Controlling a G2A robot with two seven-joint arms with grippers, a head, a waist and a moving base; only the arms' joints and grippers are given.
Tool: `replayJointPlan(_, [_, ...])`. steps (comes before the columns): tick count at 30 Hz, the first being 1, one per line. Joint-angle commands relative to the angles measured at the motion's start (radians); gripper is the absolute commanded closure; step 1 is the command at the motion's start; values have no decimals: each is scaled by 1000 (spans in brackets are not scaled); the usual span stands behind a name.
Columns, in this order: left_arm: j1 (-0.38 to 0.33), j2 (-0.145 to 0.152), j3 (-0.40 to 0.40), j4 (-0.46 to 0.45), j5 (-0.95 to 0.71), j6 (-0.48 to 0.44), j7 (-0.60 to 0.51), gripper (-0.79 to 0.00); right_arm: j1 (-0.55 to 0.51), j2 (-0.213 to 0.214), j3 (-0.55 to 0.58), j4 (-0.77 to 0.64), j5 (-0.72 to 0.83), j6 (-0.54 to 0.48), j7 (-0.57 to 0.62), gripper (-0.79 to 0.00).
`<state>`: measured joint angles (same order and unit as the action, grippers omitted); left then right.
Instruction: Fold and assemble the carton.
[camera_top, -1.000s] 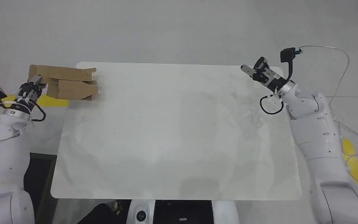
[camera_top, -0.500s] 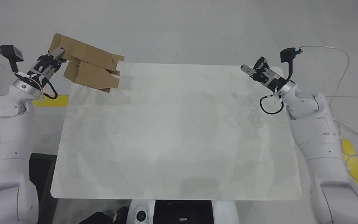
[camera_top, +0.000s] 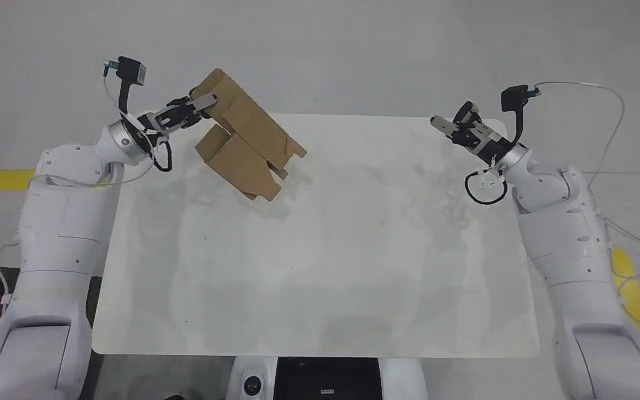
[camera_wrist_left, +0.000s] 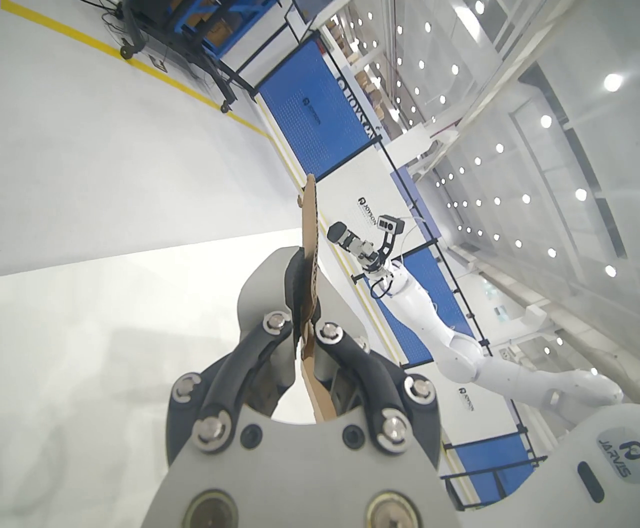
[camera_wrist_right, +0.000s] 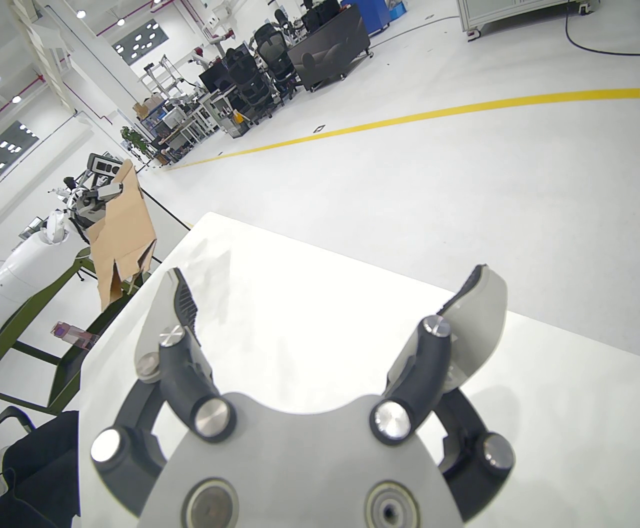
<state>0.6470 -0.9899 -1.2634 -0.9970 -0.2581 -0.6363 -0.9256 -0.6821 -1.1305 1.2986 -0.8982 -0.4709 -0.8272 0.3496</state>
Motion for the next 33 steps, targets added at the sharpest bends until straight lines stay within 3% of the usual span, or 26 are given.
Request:
replayJointPlan(1, [-14, -10, 36, -5, 12, -4, 3, 0, 0, 0, 0, 0, 0, 0, 0, -785])
replayJointPlan(9, [-36, -32, 119, -33, 29, -28, -31, 0, 0, 0, 0, 0, 0, 0, 0, -785])
replayJointPlan(20, [-10, -35, 165, -118, 82, -118, -71, 0, -14, -1, -4, -14, 7, 11, -2, -785])
replayJointPlan(27, [-7, -37, 199, -156, 25, -105, -153, 0, -10, -16, -82, -25, 184, -27, 186, -785])
replayJointPlan(33, [-22, -38, 236, -178, -7, -79, -179, 0, 35, -51, -209, 19, 447, -82, 409, -785])
